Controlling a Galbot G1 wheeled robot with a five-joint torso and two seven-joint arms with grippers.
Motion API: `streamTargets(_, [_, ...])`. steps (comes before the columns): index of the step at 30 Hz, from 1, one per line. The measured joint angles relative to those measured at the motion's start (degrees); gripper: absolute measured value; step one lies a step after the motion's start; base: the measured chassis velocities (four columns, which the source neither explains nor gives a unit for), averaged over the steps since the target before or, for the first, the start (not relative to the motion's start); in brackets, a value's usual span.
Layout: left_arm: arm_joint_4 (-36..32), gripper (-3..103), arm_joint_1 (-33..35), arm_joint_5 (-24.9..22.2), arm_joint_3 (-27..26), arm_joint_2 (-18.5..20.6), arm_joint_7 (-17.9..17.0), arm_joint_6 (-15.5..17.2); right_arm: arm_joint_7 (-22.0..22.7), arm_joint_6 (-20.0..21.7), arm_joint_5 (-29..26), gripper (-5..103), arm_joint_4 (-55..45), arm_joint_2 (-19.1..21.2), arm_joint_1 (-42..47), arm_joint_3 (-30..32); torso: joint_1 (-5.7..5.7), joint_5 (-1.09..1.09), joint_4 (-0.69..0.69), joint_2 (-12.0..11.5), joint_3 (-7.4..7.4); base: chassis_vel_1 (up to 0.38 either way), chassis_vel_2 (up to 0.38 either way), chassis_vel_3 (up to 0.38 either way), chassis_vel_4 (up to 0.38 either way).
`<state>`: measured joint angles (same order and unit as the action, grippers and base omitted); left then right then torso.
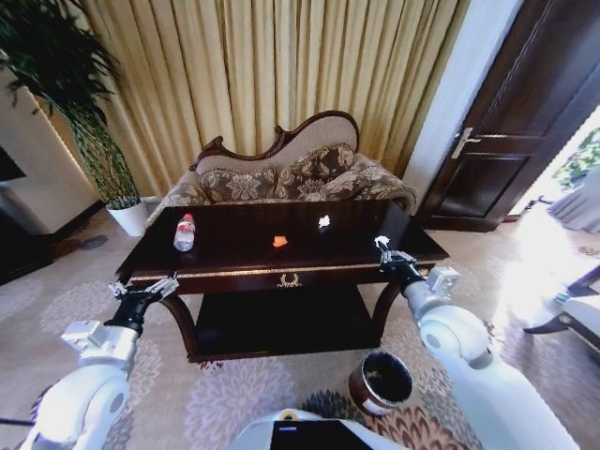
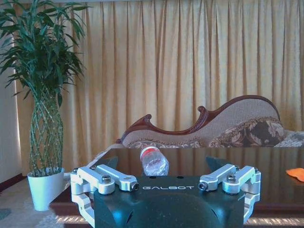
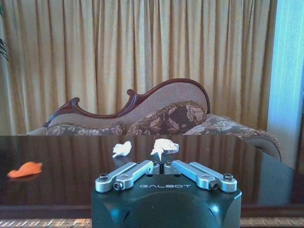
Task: Move to the front of the table and place the trash on the table into the trash bin.
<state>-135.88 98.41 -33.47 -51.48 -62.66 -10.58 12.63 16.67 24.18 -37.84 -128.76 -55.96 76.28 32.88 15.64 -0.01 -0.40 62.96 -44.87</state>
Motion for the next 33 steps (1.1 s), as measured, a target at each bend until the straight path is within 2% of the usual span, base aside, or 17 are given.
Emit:
streamTargets(9, [0.5,100,-0.27,0.13,0.13,-0.32,0.04,-0.02,-0.37,-0.64,1.15,0,1.44,-0.37,-0.28,-0.6,-0.01,0.01,0.0,0.01,0.0,0.143,-0.142,-0.149,0.136])
streamTargets(19, [0.05,100,0.28,0.31,-0.16,-0.37,0.11,-0.18,-1.7,-0.97,2.74,0,3.5,-1.64,2.48,0.74,0.03,0.01,-0.01,-0.02,-0.02,0.008,-0.004,-0.007,0.008])
streamTargets(26, [0.08,100,0.3,-0.06,-0.98,-0.37,0.11,-0.38,-2.69,0.76,3.9,0,7.06,-2.19,5.82,1.34,0.0,0.01,0.0,0.0,0.0,0.0,0.0,0.0,0.0])
streamTargets(29, [0.48,100,0.14,-0.13,-1.14,-0.46,0.1,-0.56,-4.88,0.99,7.7,0,11.65,-3.85,7.87,0.92,0.0,0.01,-0.02,0.0,0.0,0.0,0.0,0.0,0.0])
streamTargets(33, [0.41,100,0.24,-0.11,-1.0,-0.76,0.09,-0.62,-5.49,0.22,10.89,0,17.16,-5.88,8.21,-0.05,0.01,0.01,0.0,0.0,0.0,0.0,0.0,0.0,0.0])
